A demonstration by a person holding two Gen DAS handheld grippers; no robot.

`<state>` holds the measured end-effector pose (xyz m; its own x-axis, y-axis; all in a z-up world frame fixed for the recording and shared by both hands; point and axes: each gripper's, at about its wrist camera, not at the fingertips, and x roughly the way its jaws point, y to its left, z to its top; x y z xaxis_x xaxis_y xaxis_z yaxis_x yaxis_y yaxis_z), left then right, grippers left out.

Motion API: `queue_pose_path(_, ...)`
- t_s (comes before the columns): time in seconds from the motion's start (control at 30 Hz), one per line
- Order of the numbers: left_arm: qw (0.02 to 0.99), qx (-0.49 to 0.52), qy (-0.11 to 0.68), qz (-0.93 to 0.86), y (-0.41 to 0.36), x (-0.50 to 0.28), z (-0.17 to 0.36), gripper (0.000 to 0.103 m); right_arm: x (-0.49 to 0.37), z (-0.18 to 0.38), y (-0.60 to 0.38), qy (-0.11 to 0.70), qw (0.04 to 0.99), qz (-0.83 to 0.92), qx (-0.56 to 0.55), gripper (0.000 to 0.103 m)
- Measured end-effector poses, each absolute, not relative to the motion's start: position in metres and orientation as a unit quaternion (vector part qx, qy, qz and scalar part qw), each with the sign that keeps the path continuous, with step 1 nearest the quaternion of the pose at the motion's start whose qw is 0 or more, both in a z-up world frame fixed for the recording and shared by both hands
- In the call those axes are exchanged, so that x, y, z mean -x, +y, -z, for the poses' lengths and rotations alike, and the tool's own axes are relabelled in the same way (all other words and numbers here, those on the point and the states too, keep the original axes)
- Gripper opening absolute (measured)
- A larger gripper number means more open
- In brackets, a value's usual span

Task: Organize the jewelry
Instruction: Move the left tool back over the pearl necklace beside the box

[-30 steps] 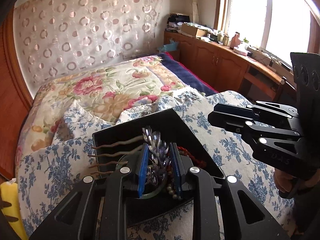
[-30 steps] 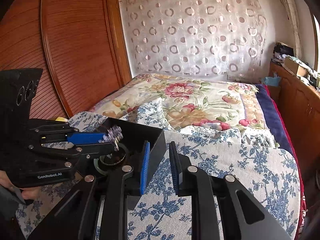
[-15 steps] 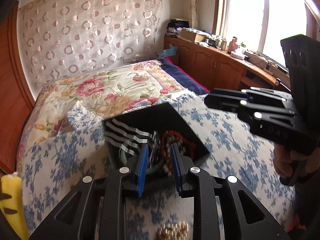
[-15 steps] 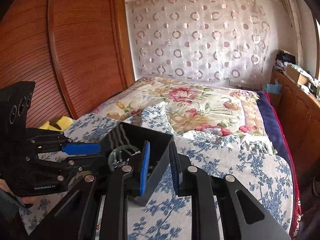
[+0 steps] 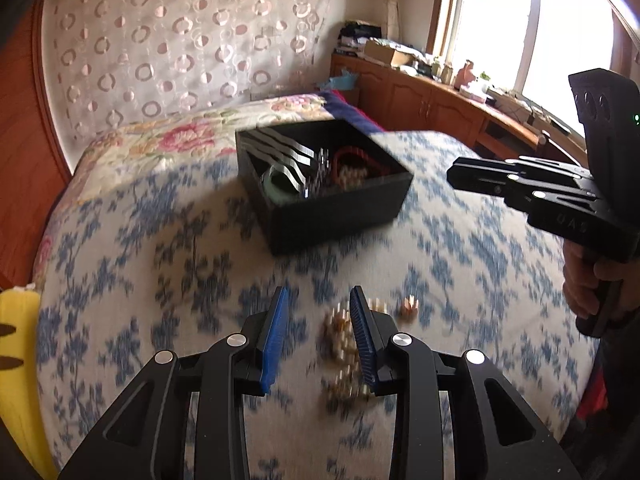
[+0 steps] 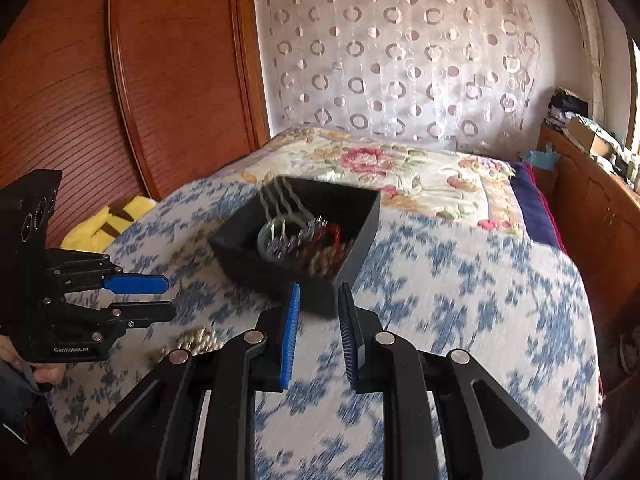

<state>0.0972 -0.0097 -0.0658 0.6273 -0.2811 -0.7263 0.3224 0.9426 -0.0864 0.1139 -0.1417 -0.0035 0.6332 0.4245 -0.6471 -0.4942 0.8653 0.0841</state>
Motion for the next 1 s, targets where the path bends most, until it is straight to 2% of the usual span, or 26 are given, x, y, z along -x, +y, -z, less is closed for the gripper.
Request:
queue_pose_path(0.17, 0.894, -0.018, 0.415, 0.167, -0.003, -0.087, 0.082, 0.030, -0.097, 0.016, -0.138, 0.357, 0.897, -0.255, 0.050, 0.022)
queue_pose_path(0.4, 0.884, -0.028, 0.434, 0.171, -0.003, -0.085, 0.094, 0.023, -0.083, 0.018, -0.136, 0.356, 0.895, -0.263, 0.049, 0.022)
queue_pose_path(1.0, 0.879, -0.064, 0.439, 0.173, -0.022, -0.070, 0.094, 0.022, -0.057, 0.010, -0.150, 0.337, 0.902, -0.267, 0.041, 0.022)
